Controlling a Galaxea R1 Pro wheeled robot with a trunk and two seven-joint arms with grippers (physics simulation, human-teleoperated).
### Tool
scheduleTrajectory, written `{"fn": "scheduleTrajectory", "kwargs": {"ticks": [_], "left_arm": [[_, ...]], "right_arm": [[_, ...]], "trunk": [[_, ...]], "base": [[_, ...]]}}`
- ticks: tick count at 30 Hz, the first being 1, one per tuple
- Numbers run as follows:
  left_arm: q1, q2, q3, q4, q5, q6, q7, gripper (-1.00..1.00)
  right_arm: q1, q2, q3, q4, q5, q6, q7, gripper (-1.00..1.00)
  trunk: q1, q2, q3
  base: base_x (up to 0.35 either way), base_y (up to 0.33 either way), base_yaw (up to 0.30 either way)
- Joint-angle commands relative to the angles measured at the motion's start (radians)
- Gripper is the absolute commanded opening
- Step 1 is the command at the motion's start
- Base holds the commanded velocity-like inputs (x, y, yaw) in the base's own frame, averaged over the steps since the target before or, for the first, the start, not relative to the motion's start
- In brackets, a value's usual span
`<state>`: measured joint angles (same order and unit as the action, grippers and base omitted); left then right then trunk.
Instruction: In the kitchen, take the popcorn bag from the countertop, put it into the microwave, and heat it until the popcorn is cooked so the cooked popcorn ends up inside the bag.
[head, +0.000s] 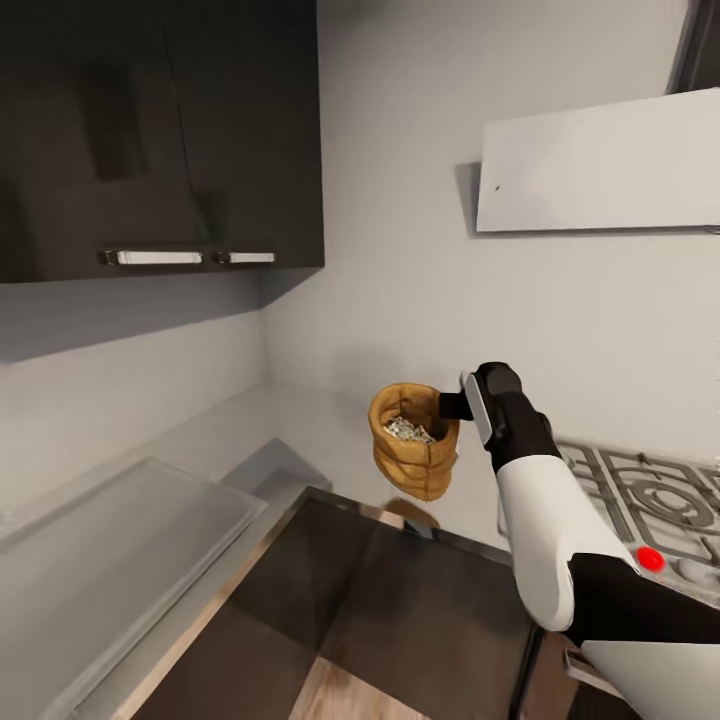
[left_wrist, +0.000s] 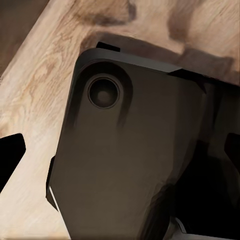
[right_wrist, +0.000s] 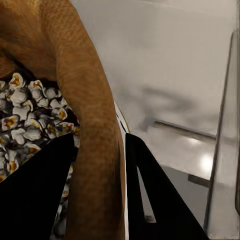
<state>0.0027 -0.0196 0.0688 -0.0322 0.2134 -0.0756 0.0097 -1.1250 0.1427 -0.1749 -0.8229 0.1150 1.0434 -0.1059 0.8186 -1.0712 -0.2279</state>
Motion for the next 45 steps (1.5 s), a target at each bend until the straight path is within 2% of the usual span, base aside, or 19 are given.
{"fn": "scheduleTrajectory", "kwargs": {"ticks": [1, 45], "left_arm": [[0.000, 0.000, 0.006, -0.002, 0.000, -0.001, 0.001, 1.00], [0.000, 0.001, 0.006, -0.002, 0.000, -0.003, 0.001, 1.00]], "right_arm": [[-0.001, 0.001, -0.004, -0.001, 0.009, 0.004, 0.005, -1.00], [-0.001, -0.005, -0.003, -0.002, 0.010, 0.004, 0.006, -1.00]], "trunk": [[0.000, -0.001, -0.001], [0.000, -0.001, -0.001]], "base": [[-0.345, 0.000, 0.000], [-0.345, 0.000, 0.000]]}}
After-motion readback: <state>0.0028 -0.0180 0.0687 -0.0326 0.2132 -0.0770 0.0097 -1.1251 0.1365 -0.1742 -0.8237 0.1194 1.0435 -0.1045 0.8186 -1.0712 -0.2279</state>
